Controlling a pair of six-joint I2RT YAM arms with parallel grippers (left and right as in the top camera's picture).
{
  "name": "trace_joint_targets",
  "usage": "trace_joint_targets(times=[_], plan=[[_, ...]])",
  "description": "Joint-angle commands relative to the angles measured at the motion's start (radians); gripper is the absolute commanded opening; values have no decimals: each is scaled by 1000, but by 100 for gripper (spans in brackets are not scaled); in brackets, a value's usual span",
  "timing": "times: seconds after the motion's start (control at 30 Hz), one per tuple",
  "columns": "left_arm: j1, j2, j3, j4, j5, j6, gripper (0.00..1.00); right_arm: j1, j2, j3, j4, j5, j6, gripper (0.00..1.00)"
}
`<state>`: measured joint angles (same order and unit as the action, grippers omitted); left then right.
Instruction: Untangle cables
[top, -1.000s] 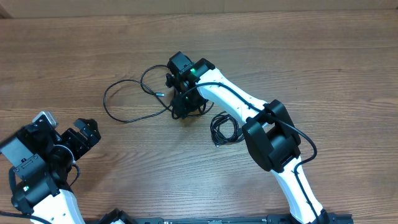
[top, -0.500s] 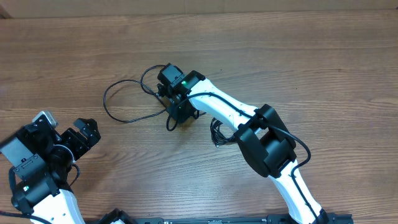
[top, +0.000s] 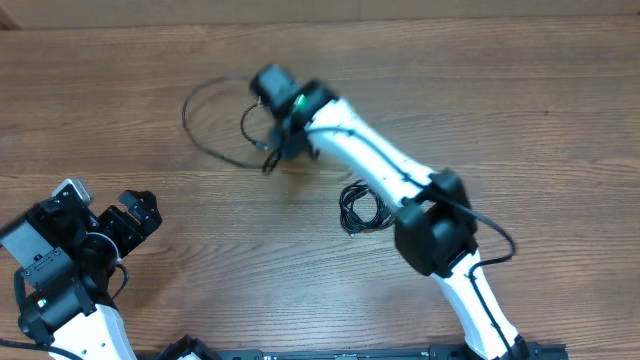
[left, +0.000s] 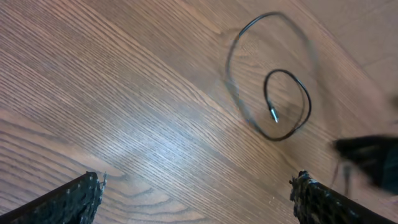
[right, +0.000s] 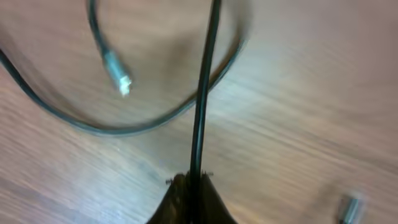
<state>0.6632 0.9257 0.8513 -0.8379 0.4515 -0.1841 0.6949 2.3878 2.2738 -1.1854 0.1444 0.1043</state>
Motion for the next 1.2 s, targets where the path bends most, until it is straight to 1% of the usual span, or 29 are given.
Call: trace_joint_targets(times=[0.0,0.2,0.27,0.33,0.5,0.67,0.7,0.77,0.83,0.87,0.9,0.93,0.97,1.0,1.03,1.1,1.13,1.17], plan=[[4,-4,16,4,-6,-8,100,-103,-35,248,-67,58,53,4],[4,-4,16,3,-6,-8,100,-326,-35,664,-197,72,53,4],[4,-4,16,0,-6,-8,100,-416,-35,764,-217,72,58,4],[4,-4,16,0,-6,-8,99,-521,-35,842,-231,72,93,4],[4,-4,16,0,-6,-8,100,-763,-41,867,-276,72,206,4],[4,-4,16,0,-6,-8,100,-925,-37,867,-335,67,302,4],[4,-4,16,-2,-6,-14,99,-953,-37,867,-345,37,330,4],[4,-4,16,-3,-6,-27,100,-989,-37,867,-362,-74,329,4],[4,-4,16,-3,-5,-34,99,-1012,-36,867,-388,-215,306,8],[4,-4,16,-3,-5,-34,100,-1015,-35,867,-404,-263,299,11],[4,-4,16,-4,-5,-34,100,-1016,-35,867,-423,-305,291,18],[4,-4,16,-6,-5,-34,100,-1015,-35,867,-445,-336,288,29],[4,-4,16,-10,-5,-34,100,-1006,-34,867,-478,-358,288,47],[4,-4,16,-14,-5,-34,100,-996,-34,867,-510,-369,288,70],[4,-4,16,-19,-5,-34,99,-983,-33,858,-509,-401,267,100],[4,-4,16,-26,-5,-34,99,-957,-33,831,-509,-510,210,100],[4,-4,16,-27,-5,-34,99,-940,-33,815,-509,-563,208,100],[4,-4,16,-27,-5,-34,100,-924,-33,797,-509,-576,209,100]])
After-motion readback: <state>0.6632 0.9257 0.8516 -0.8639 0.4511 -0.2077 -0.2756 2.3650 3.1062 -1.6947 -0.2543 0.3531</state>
